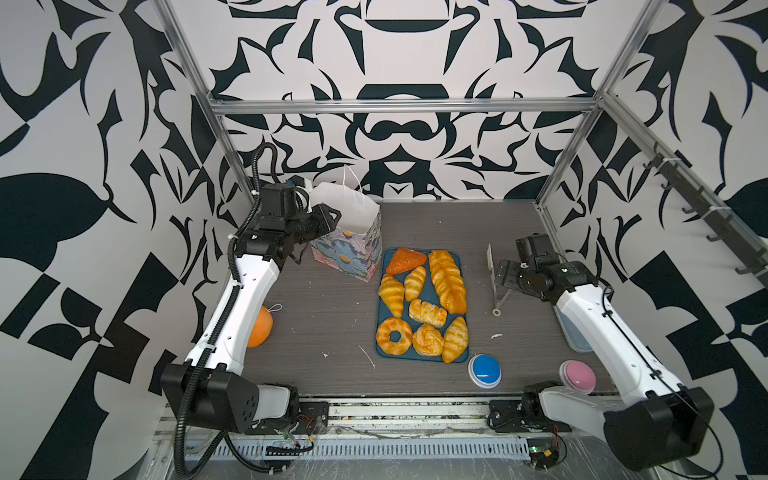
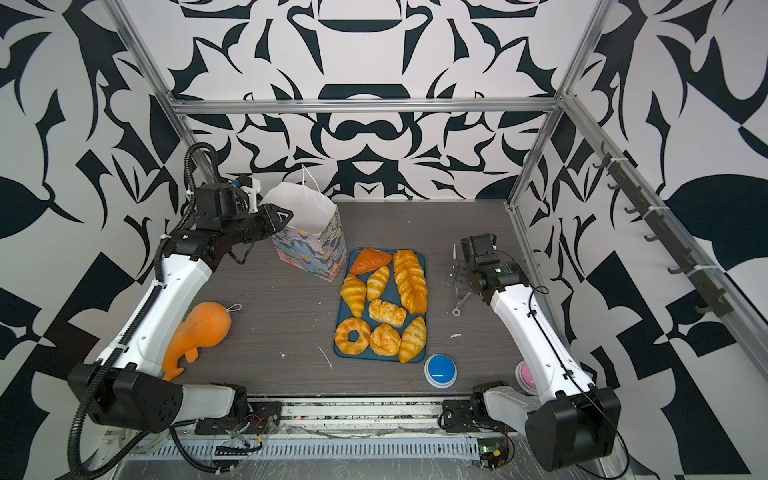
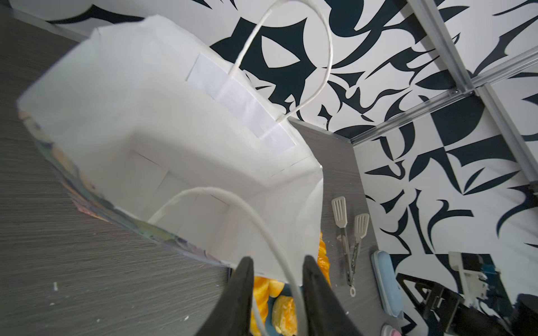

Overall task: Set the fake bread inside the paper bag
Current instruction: 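Raise the left gripper over the bag opening while the right moves above the tongs, then lower the right gripper onto the metal tongs and close on their hinge end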

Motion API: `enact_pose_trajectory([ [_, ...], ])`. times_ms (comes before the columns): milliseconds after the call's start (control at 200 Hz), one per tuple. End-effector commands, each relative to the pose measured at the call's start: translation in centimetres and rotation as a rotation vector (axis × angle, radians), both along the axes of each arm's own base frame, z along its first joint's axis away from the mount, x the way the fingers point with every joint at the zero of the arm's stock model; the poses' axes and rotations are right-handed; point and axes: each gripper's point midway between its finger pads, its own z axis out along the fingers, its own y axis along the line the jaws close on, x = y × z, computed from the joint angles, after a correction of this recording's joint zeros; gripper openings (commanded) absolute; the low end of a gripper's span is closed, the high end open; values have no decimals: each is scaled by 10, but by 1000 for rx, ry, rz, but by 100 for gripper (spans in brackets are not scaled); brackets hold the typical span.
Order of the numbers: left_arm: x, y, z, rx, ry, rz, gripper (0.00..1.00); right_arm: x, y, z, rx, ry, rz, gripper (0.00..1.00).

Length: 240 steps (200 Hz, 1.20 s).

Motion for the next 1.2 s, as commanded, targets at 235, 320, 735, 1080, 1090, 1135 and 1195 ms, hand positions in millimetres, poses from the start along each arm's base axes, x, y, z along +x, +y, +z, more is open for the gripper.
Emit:
enact_pose_trajectory([
  [235,-7,34,1,224,-12,82,0,-9,0,-5,22,9,-17,98],
  [320,-7,39,2,256,-19,98,0,-12,0,-13,20,31,-23,100],
  [735,-9,61,4,290,-41,151,0,-15,2,-51,111,129,-51,100],
  [1080,-11,56,-3,284,-45,114,8,9,2,-72,147,150,-60,100],
  [1090,-11,56,-4,284,-43,112,8,10,2,-72,146,152,-59,100],
  [1135,-11,56,-5,285,-39,110,10,16,-1,-73,130,157,-59,100],
  [1195,-11,57,-7,288,-32,111,12,21,-5,-76,101,176,-63,100],
])
